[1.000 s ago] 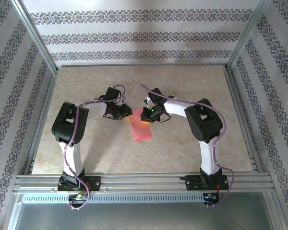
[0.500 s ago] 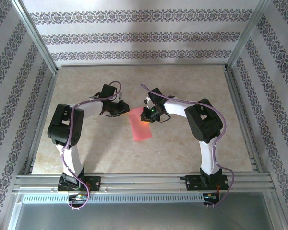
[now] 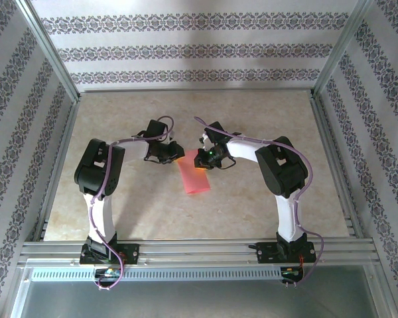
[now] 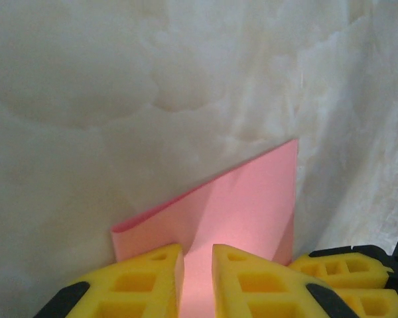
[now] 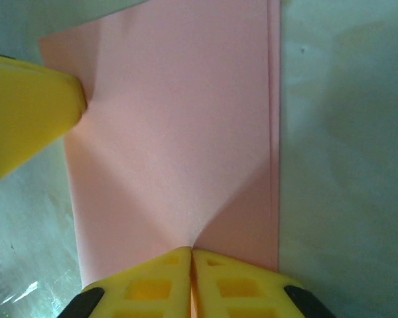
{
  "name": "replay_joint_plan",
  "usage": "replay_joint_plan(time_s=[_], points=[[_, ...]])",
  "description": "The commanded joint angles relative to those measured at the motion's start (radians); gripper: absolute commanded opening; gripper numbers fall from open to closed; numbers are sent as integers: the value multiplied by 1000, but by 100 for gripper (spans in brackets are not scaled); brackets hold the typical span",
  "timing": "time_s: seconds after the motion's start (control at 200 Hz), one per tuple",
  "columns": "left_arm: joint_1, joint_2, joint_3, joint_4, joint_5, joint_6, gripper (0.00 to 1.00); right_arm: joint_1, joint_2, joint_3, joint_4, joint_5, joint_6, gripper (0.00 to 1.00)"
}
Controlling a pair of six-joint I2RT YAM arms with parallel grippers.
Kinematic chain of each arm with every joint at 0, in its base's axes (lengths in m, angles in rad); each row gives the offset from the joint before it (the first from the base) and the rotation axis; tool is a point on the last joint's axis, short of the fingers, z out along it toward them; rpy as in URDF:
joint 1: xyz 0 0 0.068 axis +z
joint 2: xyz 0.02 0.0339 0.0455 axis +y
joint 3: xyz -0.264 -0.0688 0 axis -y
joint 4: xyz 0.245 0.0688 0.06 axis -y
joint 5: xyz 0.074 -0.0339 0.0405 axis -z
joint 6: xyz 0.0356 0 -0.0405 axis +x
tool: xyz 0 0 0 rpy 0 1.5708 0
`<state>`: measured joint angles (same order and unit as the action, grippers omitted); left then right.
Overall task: Fold a paper plane with a square sheet of paper (pick it up from the middle)
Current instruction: First fold the square sheet of paper in half at the center of the table, then first fold in half a square sheet of paper at the center of the table.
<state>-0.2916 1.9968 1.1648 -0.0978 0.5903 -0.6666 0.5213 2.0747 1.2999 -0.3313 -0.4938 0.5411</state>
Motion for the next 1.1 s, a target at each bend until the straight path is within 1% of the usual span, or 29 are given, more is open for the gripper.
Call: replay_joint_plan(time_s=[0.0,0.18,0.275,0.385,0.485,0.64,0.715,0.909,1.094], points=[[67,21,6,-11,-106,6,20,-12,104,-85,-187,224,-33,13],[136,-26,-22,-40,-118,38,21,-14,104,-84,-193,227,-47,13],[147,-72,-20,-60,-106,54,21,-16,101,-68,-204,223,-76,13],[140,-120,-33,-47,-22,37,21,-20,99,-31,-233,206,-142,13],[102,-158,-71,-14,45,10,21,-21,94,5,-262,174,-223,14],[3,-156,-101,22,94,-35,21,-25,82,49,-281,112,-306,14],[-33,-137,-102,25,89,-41,20,-29,79,67,-280,76,-315,15],[-42,-90,-105,44,69,-48,18,-35,56,93,-250,-15,-281,16],[-43,-59,-116,67,62,-52,15,-35,14,109,-226,-75,-253,16]])
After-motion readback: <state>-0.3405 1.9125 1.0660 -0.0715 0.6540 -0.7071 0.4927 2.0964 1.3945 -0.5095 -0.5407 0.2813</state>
